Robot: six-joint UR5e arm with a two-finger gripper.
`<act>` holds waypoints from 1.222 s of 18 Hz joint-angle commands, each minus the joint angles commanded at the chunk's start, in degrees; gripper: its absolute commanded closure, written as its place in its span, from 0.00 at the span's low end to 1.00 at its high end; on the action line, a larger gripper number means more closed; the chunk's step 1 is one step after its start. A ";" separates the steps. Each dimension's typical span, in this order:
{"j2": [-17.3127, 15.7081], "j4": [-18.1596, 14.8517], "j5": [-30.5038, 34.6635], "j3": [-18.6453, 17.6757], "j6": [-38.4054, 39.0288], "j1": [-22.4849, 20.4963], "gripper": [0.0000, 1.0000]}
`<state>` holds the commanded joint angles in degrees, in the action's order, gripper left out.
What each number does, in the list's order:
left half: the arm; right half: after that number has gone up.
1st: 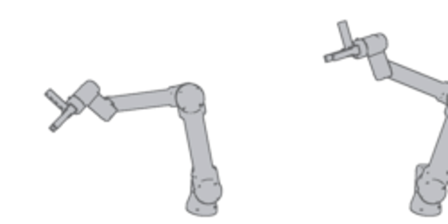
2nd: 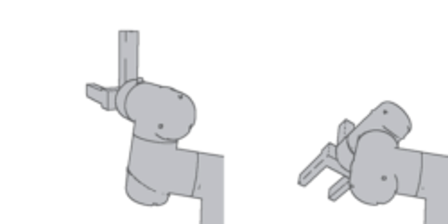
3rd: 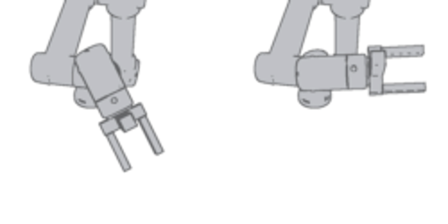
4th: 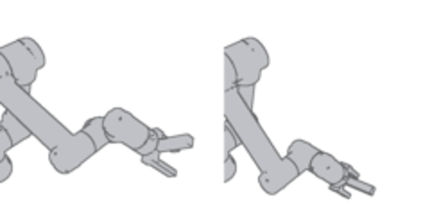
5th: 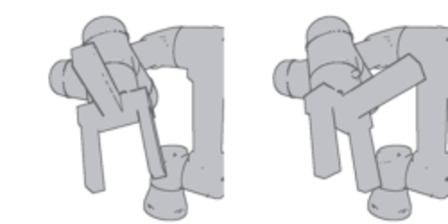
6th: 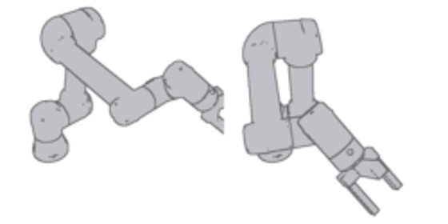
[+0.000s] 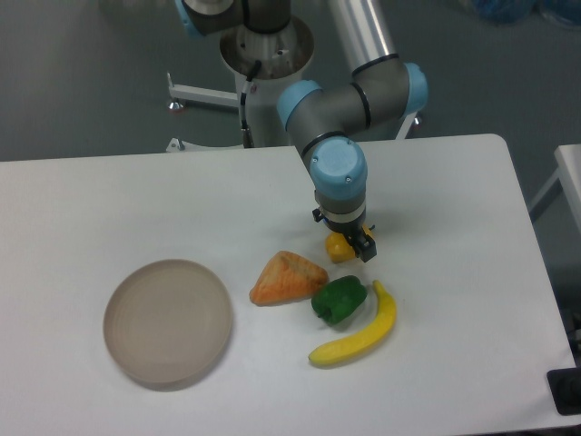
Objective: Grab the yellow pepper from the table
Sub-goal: 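Lift the held yellow pepper up off the table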
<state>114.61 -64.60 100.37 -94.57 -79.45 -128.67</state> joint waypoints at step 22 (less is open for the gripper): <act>0.70 -2.55 -2.80 14.84 -1.58 -2.11 0.56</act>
<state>115.31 -67.15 97.57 -79.73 -81.04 -130.78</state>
